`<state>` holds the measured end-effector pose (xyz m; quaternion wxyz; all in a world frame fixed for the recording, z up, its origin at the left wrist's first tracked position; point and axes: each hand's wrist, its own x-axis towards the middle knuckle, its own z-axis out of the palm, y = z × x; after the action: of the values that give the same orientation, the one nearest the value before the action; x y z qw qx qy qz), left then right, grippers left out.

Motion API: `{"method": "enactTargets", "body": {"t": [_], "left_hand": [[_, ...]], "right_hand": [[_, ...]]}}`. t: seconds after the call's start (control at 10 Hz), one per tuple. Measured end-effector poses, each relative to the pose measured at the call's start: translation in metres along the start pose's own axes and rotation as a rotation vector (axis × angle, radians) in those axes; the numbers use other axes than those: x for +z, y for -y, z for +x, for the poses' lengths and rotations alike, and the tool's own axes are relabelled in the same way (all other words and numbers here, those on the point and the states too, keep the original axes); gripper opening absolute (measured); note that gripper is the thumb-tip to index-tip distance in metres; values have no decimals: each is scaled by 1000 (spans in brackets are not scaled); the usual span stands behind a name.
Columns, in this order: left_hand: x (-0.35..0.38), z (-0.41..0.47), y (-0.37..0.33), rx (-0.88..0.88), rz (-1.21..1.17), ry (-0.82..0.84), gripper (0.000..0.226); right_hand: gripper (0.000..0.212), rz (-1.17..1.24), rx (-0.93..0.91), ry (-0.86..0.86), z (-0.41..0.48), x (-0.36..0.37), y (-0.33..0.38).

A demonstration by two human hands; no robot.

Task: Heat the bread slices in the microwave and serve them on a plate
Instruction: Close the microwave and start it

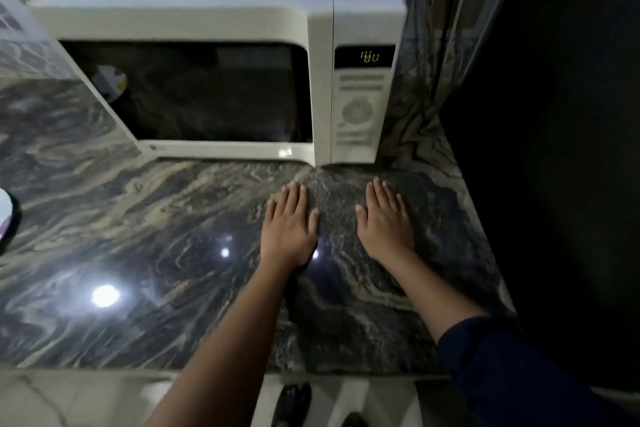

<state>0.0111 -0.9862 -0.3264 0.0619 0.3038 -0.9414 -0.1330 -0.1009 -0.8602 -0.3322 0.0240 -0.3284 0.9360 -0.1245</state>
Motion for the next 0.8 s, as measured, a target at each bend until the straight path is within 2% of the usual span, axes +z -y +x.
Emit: {"method": "enactTargets", "body": {"t": [0.8], "left_hand": [[-2,0,1,1,-37,11,59]], "right_hand": [[56,1,9,-46,-1,-3,2]]}}
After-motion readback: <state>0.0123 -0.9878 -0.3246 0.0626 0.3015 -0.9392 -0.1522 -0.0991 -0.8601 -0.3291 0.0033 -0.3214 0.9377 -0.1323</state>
